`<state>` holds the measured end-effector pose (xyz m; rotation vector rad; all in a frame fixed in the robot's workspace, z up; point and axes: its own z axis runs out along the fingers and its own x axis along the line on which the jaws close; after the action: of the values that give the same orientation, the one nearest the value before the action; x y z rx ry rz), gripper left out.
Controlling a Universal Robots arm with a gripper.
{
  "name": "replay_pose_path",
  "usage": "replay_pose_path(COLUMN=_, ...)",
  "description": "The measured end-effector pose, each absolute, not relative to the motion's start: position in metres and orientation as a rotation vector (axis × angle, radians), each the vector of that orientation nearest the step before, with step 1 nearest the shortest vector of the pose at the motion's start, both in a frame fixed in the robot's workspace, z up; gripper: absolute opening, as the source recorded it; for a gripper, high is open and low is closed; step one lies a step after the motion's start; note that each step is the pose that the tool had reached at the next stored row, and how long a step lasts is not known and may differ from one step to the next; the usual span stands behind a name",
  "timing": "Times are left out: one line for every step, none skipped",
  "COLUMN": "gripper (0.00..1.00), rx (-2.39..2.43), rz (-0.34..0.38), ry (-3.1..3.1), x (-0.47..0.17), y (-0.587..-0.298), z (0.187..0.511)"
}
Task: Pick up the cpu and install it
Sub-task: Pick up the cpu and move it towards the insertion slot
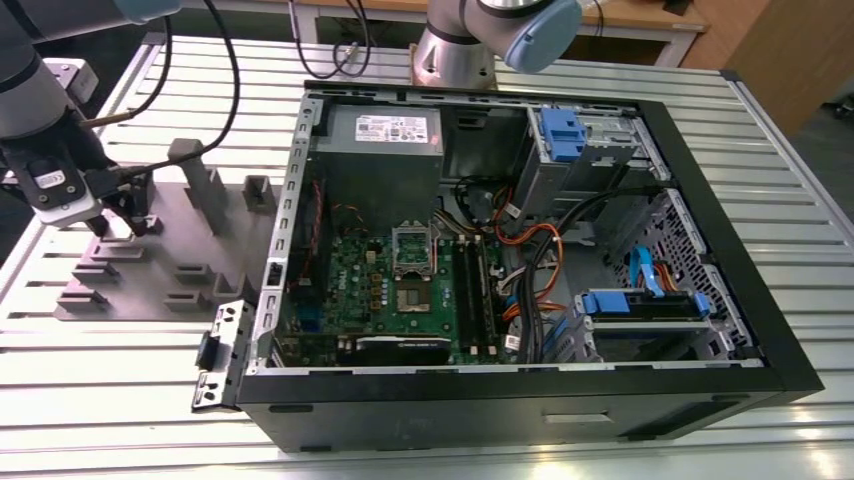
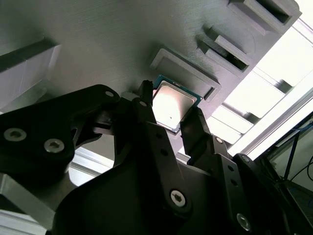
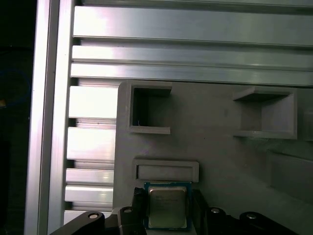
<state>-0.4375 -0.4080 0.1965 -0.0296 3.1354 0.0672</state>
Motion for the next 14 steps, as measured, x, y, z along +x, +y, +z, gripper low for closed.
replay_pose_path(gripper=0.47, rx=-0.030, rz=0.067, ry=3.135, x=-0.4375, y=-0.4080, z=0.1966)
replay_pose_path(gripper=0.47, rx=-0.029, rz=0.067, ry=3.135, x=-0.4375, y=-0.4080, z=0.1965)
replay_pose_path(gripper=0.47, rx=-0.030, rz=0.067, ry=3.135, x=-0.4375, y=-0.4080, z=0.1966)
replay_pose_path(gripper=0.47, rx=-0.030, rz=0.067, ry=3.135, x=-0.4375, y=-0.4080, z=0.1965)
replay_pose_path(gripper=0.47, rx=-0.029, rz=0.067, ry=3.135, x=-0.4375, y=-0.4080, z=0.1966)
replay_pose_path(gripper=0.47, rx=-0.030, rz=0.067, ry=3.135, x=-0.4375, y=-0.4080, z=0.1966)
replay_pose_path(gripper=0.47, rx=-0.030, rz=0.067, ry=3.135, x=-0.4375, y=-0.4080, z=0.1966)
replay_pose_path(gripper=0.47, rx=-0.029, rz=0.067, ry=3.135, x=-0.4375, y=-0.4080, z=0.1966)
replay_pose_path(gripper=0.47, rx=-0.026, rz=0.067, ry=3.135, x=-0.4375, y=-0.4080, z=0.1966)
replay_pose_path(gripper=0.47, rx=-0.020, rz=0.067, ry=3.135, x=-0.4375, y=-0.4080, z=0.1966)
replay_pose_path(gripper=0.47, rx=-0.013, rz=0.067, ry=3.135, x=-0.4374, y=-0.4081, z=0.1966)
replay_pose_path(gripper=0.47, rx=-0.006, rz=0.067, ry=3.135, x=-0.4374, y=-0.4081, z=0.1966)
replay_pose_path(gripper=0.47, rx=-0.004, rz=0.067, ry=3.135, x=-0.4374, y=-0.4080, z=0.1966)
replay_pose_path(gripper=0.47, rx=-0.004, rz=0.067, ry=3.135, x=-0.4374, y=-0.4080, z=0.1966)
